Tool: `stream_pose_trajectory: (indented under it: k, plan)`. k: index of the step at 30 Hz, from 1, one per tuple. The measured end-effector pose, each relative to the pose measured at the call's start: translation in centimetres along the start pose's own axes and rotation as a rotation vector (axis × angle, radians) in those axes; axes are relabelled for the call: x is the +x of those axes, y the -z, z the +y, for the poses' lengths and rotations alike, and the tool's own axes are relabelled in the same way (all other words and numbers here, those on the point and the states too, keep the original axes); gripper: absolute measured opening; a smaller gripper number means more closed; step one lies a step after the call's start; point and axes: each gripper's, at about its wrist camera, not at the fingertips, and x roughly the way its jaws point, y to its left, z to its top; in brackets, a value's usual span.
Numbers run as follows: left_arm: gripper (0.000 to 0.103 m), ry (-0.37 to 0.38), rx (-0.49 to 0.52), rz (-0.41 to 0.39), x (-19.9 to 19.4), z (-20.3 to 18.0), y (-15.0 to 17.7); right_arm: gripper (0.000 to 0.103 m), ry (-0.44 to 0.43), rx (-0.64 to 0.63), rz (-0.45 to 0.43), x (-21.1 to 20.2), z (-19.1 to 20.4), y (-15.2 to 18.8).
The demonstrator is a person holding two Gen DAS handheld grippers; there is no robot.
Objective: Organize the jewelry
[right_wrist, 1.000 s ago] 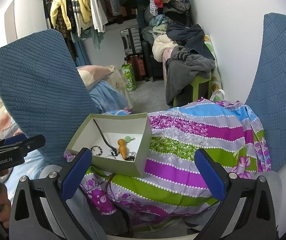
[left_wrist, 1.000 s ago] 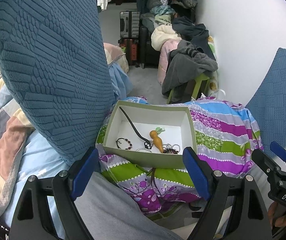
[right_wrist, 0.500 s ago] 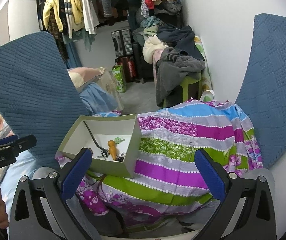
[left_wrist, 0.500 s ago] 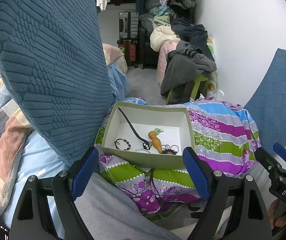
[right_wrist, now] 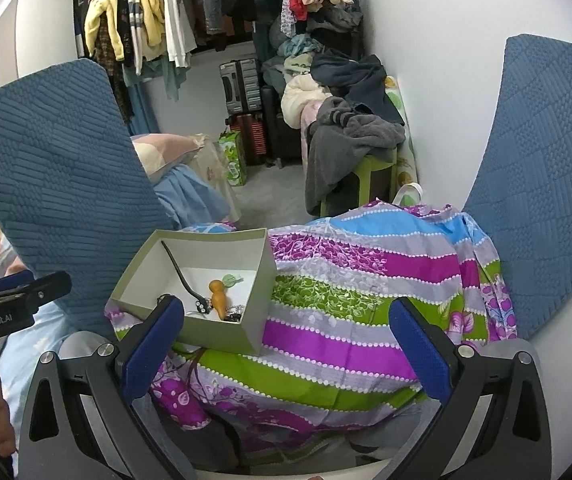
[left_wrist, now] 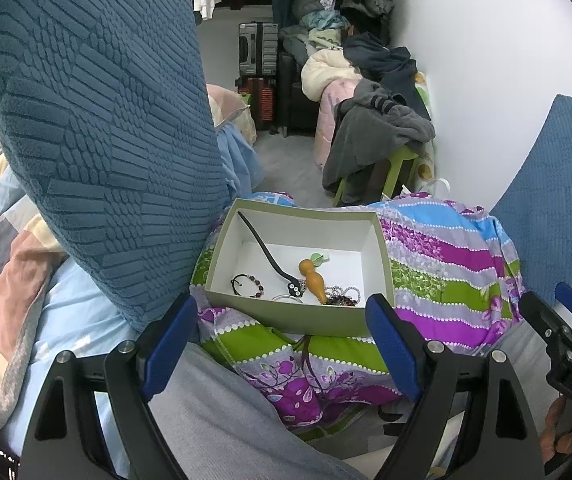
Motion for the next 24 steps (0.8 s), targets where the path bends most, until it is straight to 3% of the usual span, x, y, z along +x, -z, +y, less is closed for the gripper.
stream_pose_trajectory:
  k: [24]
  plan:
    - [0.086,-0.003,0.007,0.010,0.07,-0.50,0.19,0.103,0.025,-0.027,-0.003,-0.49,0.13,-0.10]
